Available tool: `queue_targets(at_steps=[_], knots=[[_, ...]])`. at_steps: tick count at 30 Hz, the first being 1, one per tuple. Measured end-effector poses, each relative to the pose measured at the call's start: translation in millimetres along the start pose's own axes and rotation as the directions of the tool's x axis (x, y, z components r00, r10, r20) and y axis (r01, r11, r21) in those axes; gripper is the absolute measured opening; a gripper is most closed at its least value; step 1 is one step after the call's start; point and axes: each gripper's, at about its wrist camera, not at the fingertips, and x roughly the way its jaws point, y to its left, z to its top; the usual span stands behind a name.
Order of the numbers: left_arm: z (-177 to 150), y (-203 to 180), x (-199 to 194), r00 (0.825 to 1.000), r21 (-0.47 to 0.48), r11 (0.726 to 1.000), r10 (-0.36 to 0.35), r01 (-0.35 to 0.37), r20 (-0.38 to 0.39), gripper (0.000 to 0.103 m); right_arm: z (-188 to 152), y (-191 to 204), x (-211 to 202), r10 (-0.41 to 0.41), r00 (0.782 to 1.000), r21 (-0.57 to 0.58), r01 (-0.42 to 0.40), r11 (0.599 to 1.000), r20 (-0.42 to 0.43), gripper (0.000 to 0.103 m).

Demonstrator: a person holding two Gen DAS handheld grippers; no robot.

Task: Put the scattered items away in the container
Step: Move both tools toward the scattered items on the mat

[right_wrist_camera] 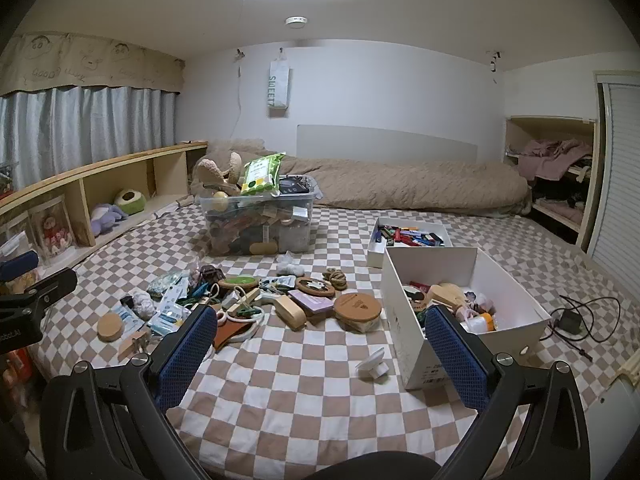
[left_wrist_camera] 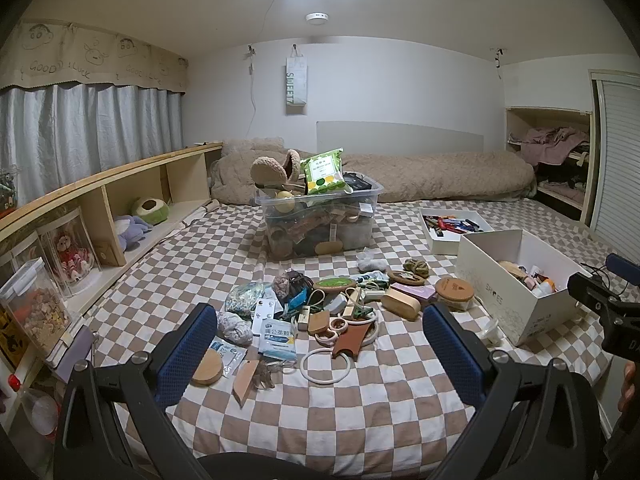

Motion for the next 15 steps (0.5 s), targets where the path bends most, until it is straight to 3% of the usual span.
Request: queue_targets(at_steps=[15], knots=[[-2.6,3.3,2.9,1.000,-0.007,1.000,0.000,0.000,-0.010,0.103,-0.1,0.7,3.3,-0.003,1.000,-0.006,0.003,1.000,-0.009,0.103]])
